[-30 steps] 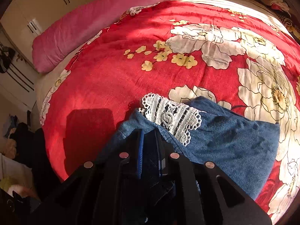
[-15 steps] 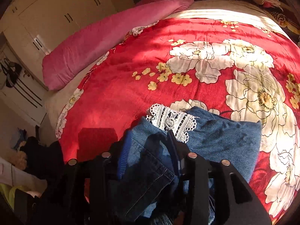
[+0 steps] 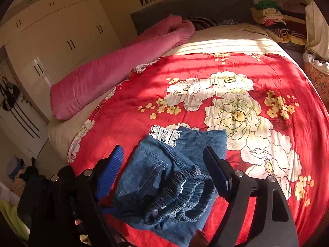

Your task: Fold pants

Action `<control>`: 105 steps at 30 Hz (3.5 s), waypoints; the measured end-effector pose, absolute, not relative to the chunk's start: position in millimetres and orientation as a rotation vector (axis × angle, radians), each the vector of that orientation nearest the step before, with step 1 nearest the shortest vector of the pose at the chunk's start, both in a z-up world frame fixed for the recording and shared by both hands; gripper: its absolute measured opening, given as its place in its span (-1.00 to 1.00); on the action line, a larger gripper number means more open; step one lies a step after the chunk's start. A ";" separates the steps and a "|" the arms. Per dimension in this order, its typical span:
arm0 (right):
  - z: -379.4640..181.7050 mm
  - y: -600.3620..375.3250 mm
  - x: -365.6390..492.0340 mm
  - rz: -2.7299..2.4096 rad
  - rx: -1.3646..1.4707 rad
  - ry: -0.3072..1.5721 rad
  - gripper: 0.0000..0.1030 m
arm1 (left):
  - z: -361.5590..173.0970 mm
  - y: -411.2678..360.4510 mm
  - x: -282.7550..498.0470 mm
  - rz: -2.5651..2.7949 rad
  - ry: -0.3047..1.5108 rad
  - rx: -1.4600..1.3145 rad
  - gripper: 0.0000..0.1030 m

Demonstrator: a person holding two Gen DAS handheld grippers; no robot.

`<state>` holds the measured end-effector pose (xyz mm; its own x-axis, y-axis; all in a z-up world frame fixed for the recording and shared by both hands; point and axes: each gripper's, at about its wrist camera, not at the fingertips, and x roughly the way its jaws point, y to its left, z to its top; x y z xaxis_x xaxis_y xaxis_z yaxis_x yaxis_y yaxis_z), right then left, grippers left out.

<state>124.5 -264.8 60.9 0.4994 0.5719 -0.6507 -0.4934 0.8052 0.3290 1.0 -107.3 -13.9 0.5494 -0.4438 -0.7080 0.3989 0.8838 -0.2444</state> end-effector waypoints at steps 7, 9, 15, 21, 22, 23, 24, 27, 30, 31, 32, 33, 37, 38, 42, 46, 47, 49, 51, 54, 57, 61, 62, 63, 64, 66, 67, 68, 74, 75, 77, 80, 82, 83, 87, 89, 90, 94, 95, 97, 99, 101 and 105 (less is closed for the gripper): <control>62.6 -290.6 103.5 0.593 0.109 0.791 0.71 | -2.3 -103.1 -2.7 -0.470 0.827 -0.052 0.31; 59.8 -297.3 97.6 0.573 0.112 0.785 0.75 | 0.7 -102.2 -3.7 -0.456 0.817 -0.044 0.37; 46.5 -315.8 80.5 0.522 0.165 0.771 0.80 | 4.3 -97.0 -1.5 -0.421 0.804 -0.044 0.53; 29.0 -327.7 73.1 0.463 0.188 0.801 0.82 | 5.0 -88.9 4.6 -0.381 0.804 -0.058 0.66; 25.6 -328.9 73.0 0.453 0.186 0.807 0.82 | 5.0 -87.2 6.2 -0.374 0.805 -0.061 0.69; 22.4 -329.8 73.5 0.445 0.183 0.813 0.82 | 5.0 -85.4 7.7 -0.367 0.804 -0.062 0.70; 19.3 -330.7 73.8 0.441 0.185 0.817 0.82 | 4.8 -83.9 9.3 -0.360 0.804 -0.062 0.70; 10.2 -333.0 76.5 0.440 0.202 0.835 0.83 | 3.1 -78.8 14.7 -0.336 0.806 -0.064 0.73; 2.7 -330.9 78.2 0.440 0.207 0.850 0.83 | 0.0 -74.7 19.9 -0.315 0.812 -0.068 0.74; 0.6 -330.1 78.6 0.444 0.210 0.855 0.83 | -0.9 -73.2 21.4 -0.307 0.811 -0.070 0.75; -1.2 -329.4 79.3 0.445 0.212 0.859 0.83 | -1.7 -71.7 23.3 -0.299 0.811 -0.071 0.75; -2.9 -328.4 80.1 0.448 0.214 0.864 0.83 | -2.9 -70.1 25.3 -0.290 0.813 -0.070 0.75; -7.0 -323.9 83.0 0.464 0.219 0.877 0.84 | -8.4 -62.7 33.8 -0.262 0.821 -0.081 0.75; -8.3 -322.8 84.1 0.464 0.218 0.880 0.84 | -9.8 -61.5 36.1 -0.254 0.824 -0.084 0.75; -14.4 -317.7 89.0 0.468 0.217 0.898 0.84 | -17.7 -56.2 45.5 -0.229 0.842 -0.097 0.76; -22.3 -310.5 94.2 0.476 0.210 0.916 0.85 | -28.2 -53.9 56.1 -0.214 0.865 -0.102 0.76; -25.0 -309.0 95.9 0.475 0.210 0.923 0.85 | -31.4 -53.3 58.7 -0.210 0.873 -0.107 0.76; -30.2 -306.0 99.2 0.476 0.212 0.934 0.85 | -36.9 -52.7 63.4 -0.209 0.887 -0.117 0.76; -35.9 -303.3 102.2 0.473 0.212 0.947 0.85 | -43.2 -52.4 68.6 -0.208 0.900 -0.122 0.76; -44.9 -301.9 107.0 0.476 0.232 0.963 0.85 | -52.6 -51.5 75.0 -0.209 0.916 -0.142 0.77; -52.4 -303.0 110.9 0.498 0.275 0.973 0.85 | -59.8 -49.2 79.5 -0.212 0.930 -0.165 0.81; -59.4 -300.5 115.5 0.538 0.315 0.970 0.86 | -63.0 -50.1 81.1 -0.217 0.929 -0.172 0.81; -60.7 -299.0 117.0 0.547 0.320 0.971 0.86 | -63.2 -51.0 81.5 -0.218 0.928 -0.172 0.81; -61.6 -297.3 118.1 0.556 0.328 0.969 0.86 | -63.4 -51.6 81.7 -0.220 0.927 -0.172 0.81; -62.8 -295.8 119.6 0.570 0.339 0.966 0.85 | -64.1 -52.5 82.6 -0.224 0.928 -0.173 0.81; -66.3 -292.0 121.9 0.599 0.360 0.967 0.84 | -65.1 -54.0 84.0 -0.230 0.930 -0.177 0.81; -67.3 -289.3 122.0 0.609 0.363 0.969 0.83 | -65.6 -55.2 84.5 -0.233 0.931 -0.178 0.81; -68.1 -286.6 121.8 0.628 0.365 0.968 0.73 | -66.0 -56.1 84.8 -0.236 0.931 -0.178 0.79; -66.0 -289.3 116.6 0.636 0.402 0.950 -0.11 | -63.0 -67.3 82.5 -0.292 0.931 -0.169 0.02; -65.3 -290.5 115.4 0.602 0.382 0.948 -0.35 | -61.4 -68.7 81.9 -0.296 0.928 -0.164 -0.06; -63.8 -292.6 111.9 0.579 0.364 0.931 -0.41 | -57.6 -70.0 80.4 -0.314 0.923 -0.168 -0.44; -56.3 -289.0 104.8 0.560 0.331 0.900 -0.48 | -48.1 -72.7 76.6 -0.315 0.901 -0.154 -0.61; -45.6 -282.7 98.7 0.551 0.288 0.868 -0.50 | -40.4 -72.3 74.1 -0.323 0.884 -0.162 -0.65; -39.4 -279.6 96.1 0.550 0.266 0.851 -0.50 | -36.2 -71.8 73.1 -0.327 0.876 -0.166 -0.65; -13.1 -268.6 88.3 0.548 0.193 0.785 -0.50 | -18.1 -68.4 71.7 -0.328 0.839 -0.171 -0.65; -0.5 -264.4 88.0 0.548 0.169 0.759 -0.50 | -8.5 -65.5 72.5 -0.328 0.819 -0.173 -0.65; 5.0 -262.5 88.6 0.551 0.162 0.749 -0.50 | -3.9 -64.1 73.8 -0.326 0.810 -0.172 -0.65; 22.3 -254.2 96.8 0.561 0.141 0.718 -0.50 | 12.4 -58.0 82.1 -0.313 0.782 -0.164 -0.65; 25.6 -252.1 99.7 0.562 0.138 0.711 -0.50 | 15.6 -56.7 84.8 -0.310 0.776 -0.163 -0.65; 31.2 -248.8 105.7 0.560 0.137 0.698 -0.50 | 20.7 -54.0 92.0 -0.309 0.767 -0.167 -0.65; 35.3 -246.8 112.1 0.555 0.141 0.686 -0.50 | 25.2 -52.1 97.7 -0.305 0.754 -0.166 -0.65; 37.7 -246.4 120.1 0.548 0.148 0.683 -0.50 | 28.4 -51.7 104.8 -0.302 0.746 -0.161 -0.65; 40.3 -244.2 135.9 0.539 0.146 0.681 -0.50 | 31.3 -51.5 119.4 -0.298 0.741 -0.154 -0.65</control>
<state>135.9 -244.2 40.3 0.6464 0.5190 -0.5594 -0.4257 0.8537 0.3001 119.4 -51.5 31.3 0.6984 -0.3203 -0.6400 0.2125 0.9467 -0.2419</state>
